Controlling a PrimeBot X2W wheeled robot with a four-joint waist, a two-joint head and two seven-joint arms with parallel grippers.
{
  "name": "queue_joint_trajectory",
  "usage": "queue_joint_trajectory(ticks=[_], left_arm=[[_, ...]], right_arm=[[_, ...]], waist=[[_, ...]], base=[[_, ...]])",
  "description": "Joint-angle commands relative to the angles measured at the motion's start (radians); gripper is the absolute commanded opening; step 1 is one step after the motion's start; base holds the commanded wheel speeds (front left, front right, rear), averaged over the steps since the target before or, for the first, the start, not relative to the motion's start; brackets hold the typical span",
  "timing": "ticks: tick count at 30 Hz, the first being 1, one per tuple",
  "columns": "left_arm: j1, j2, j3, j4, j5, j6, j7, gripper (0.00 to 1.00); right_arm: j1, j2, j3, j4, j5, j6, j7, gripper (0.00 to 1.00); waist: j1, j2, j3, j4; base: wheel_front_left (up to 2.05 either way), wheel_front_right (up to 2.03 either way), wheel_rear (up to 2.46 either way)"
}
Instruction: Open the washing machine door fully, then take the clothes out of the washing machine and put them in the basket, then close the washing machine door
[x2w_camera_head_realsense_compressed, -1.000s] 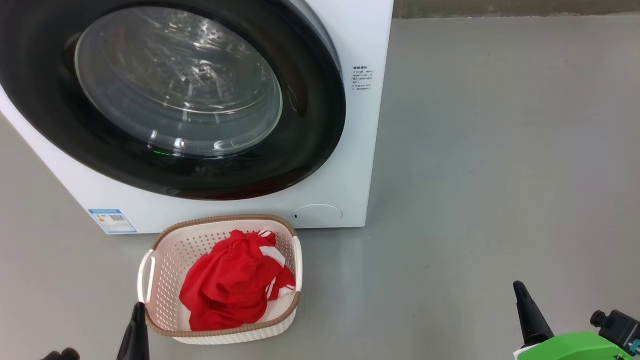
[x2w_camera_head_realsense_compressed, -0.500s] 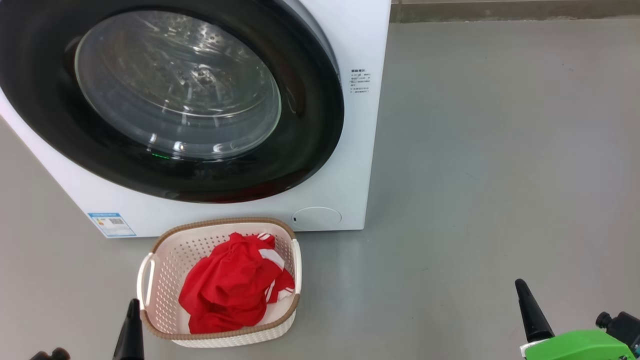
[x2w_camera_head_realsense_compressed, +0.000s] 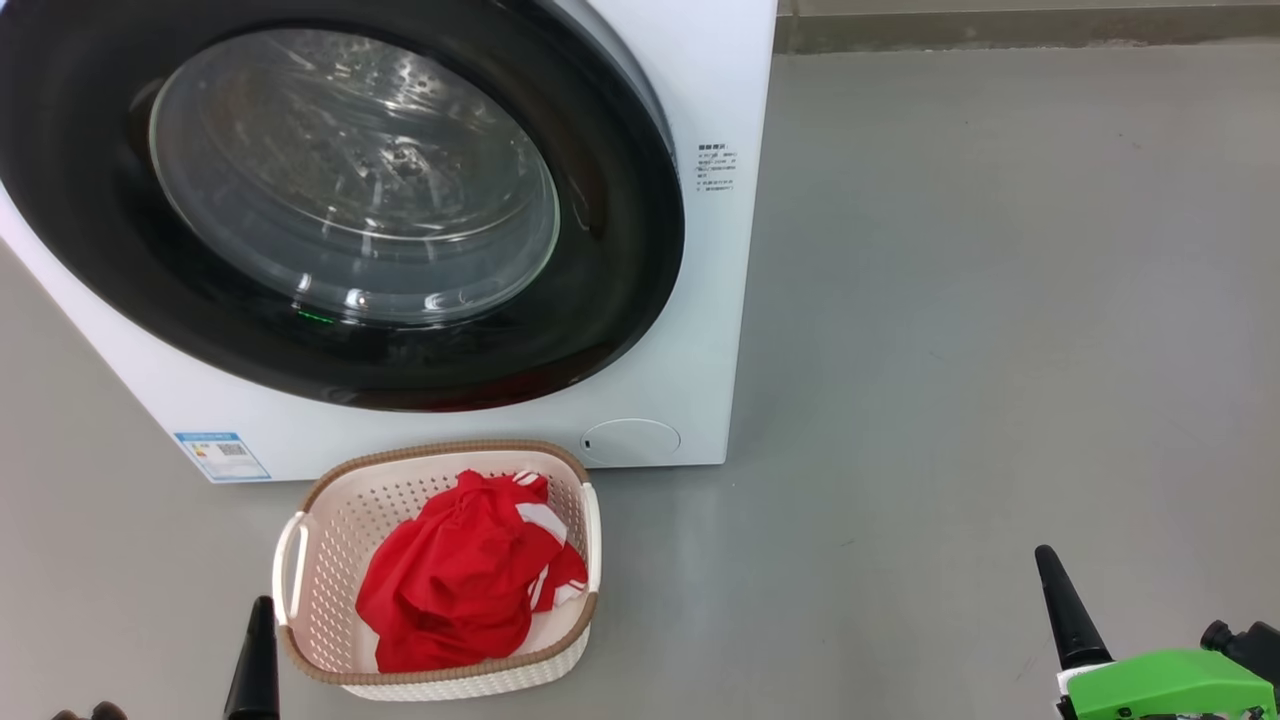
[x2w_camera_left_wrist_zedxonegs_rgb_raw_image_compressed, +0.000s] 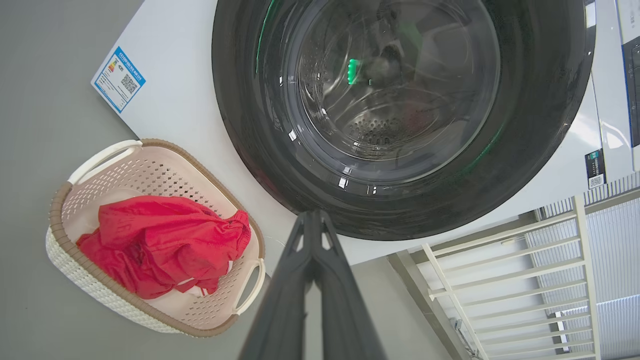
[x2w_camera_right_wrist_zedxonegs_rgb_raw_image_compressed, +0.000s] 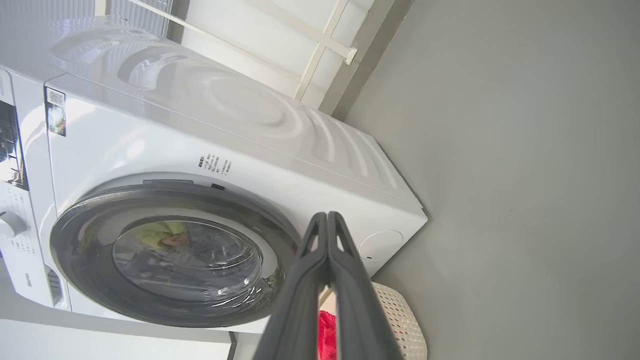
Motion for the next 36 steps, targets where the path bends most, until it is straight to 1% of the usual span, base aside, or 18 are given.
queue_joint_trajectory(ticks=[1, 19, 36], left_arm=[[-0.049, 0.016, 0.029, -0.019, -0.030, -0.002, 0.006, 0.00], [-0.069, 0.014, 0.055, -0.019, -0.230, -0.003, 0.061, 0.00], [-0.086, 0.012, 0.077, -0.018, -0.396, -0.003, 0.108, 0.00]], right_arm=[[-0.040, -0.002, 0.009, -0.031, 0.025, -0.001, 0.008, 0.00], [-0.051, 0.013, -0.011, -0.047, 0.204, -0.001, 0.065, 0.00], [-0.060, 0.026, -0.029, -0.060, 0.354, -0.001, 0.112, 0.00]], waist=[[0.0000, -0.0001, -0.001, 0.000], [0.0000, -0.0001, -0.012, -0.006], [0.0000, -0.0001, -0.022, -0.011]], base=[[0.00, 0.00, 0.00], [0.00, 0.00, 0.00], [0.00, 0.00, 0.00]])
